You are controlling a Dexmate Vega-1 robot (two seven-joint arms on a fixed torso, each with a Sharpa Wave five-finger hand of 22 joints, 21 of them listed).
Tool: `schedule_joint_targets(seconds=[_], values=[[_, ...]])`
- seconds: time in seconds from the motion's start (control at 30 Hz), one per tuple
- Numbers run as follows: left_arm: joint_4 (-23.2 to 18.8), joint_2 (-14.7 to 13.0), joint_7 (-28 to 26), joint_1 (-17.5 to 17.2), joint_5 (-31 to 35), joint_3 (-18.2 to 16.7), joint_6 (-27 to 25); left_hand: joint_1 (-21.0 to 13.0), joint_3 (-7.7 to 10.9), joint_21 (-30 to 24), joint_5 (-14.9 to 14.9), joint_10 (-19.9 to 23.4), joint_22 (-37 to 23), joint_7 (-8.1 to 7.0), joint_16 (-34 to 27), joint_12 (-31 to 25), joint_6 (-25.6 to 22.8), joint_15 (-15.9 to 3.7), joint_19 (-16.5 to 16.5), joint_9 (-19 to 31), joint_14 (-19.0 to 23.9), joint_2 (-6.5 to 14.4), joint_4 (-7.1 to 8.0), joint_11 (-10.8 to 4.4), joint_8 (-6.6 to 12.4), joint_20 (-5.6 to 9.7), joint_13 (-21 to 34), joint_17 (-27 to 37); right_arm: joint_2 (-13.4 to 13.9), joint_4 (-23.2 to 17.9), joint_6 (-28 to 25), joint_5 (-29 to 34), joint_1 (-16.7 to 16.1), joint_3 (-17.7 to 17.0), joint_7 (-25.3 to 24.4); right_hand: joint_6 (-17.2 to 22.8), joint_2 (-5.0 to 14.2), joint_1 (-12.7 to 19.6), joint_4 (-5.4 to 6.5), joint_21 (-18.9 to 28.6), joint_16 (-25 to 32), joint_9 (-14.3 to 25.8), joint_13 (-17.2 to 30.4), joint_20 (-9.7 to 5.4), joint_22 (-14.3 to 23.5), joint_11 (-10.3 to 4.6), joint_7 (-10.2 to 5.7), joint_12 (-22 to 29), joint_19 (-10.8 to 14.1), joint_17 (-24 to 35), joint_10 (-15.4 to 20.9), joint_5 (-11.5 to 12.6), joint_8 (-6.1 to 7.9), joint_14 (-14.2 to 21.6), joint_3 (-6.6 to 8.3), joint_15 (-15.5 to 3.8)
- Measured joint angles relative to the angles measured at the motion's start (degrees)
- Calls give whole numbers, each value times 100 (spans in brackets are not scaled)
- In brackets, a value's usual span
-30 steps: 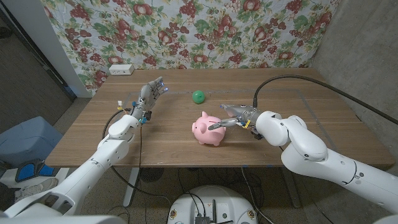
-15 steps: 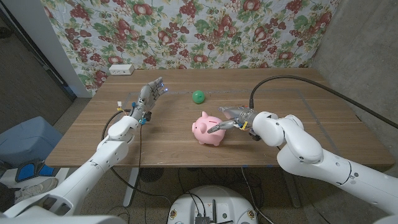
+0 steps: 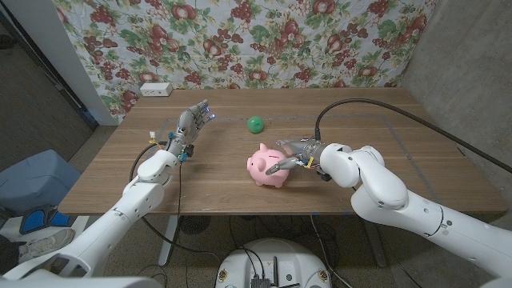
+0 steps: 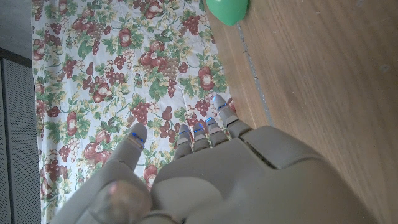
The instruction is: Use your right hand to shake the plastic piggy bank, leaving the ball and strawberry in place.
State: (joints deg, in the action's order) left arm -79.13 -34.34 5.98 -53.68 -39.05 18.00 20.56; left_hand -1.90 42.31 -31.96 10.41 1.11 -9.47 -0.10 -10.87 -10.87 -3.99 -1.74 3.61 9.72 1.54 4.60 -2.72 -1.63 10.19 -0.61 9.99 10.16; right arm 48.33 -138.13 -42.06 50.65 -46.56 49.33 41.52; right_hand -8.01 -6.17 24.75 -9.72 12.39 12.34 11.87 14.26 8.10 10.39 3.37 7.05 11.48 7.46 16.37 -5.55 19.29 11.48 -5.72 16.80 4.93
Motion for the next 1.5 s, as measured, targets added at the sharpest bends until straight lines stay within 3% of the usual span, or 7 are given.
schedule_joint_targets(seconds=[0.2, 0.63, 1.07, 1.2, 1.5], values=[[-34, -20, -8, -28, -8, -12, -12, 0, 0, 24, 0, 0, 0, 0, 0, 0, 0, 0, 0, 0, 0, 0, 0, 0, 0, 0, 0, 0, -110, 69, 93, 189, 8, 20, 161, -64, 85, 86, 0, 0, 0, -1, 27, 0, 0, 21, -20, 0, 0, 0, -21, 0, 0, 0, 47, 0], [-107, -51, -35, -107, -37, -45, -42, -1, -24, 44, 0, 0, 0, 0, 0, 0, 0, 0, 31, 0, 0, 0, 24, 0, 0, 31, 0, 0, -362, 263, 369, 462, 36, 21, 429, -145, 39, 296, -47, 0, 0, 28, 53, 1, 0, 75, 0, 0, 1, 0, -75, 0, 0, -32, 95, 31], [-153, -67, -68, -165, -45, -69, -55, -1, -24, 93, 0, 0, 1, 0, 0, 0, 0, 0, 62, 0, 0, 1, 24, 0, 0, 0, 0, 0, -494, 394, 594, 619, 51, -4, 579, -144, 59, 546, -33, 0, 46, 27, 79, 122, 1, 144, 0, 43, 165, -1, -143, 0, 0, 35, 171, 93], [-159, -67, -94, -174, -52, -73, -66, -1, -24, 104, 0, 0, 1, 0, 0, 0, 0, 0, 62, 0, 0, 1, 24, 0, 0, 0, 0, 0, -624, 567, 643, 639, 63, -46, 611, -144, 25, 688, -31, 41, 90, 27, 79, 124, 1, 299, 0, 88, 251, -1, -112, 0, 39, 135, 172, 151], [-179, -69, -109, -186, -55, -77, -80, -1, -24, 125, 0, 0, 1, 0, 0, 0, 0, 0, 83, 0, 0, 1, 24, 0, 0, -21, 0, 0, -681, 663, 736, 649, 85, -53, 662, -144, 0, 860, -39, 43, 131, 26, 107, 121, 1, 266, 0, 133, 370, -1, -78, 0, 51, 253, 213, 96]])
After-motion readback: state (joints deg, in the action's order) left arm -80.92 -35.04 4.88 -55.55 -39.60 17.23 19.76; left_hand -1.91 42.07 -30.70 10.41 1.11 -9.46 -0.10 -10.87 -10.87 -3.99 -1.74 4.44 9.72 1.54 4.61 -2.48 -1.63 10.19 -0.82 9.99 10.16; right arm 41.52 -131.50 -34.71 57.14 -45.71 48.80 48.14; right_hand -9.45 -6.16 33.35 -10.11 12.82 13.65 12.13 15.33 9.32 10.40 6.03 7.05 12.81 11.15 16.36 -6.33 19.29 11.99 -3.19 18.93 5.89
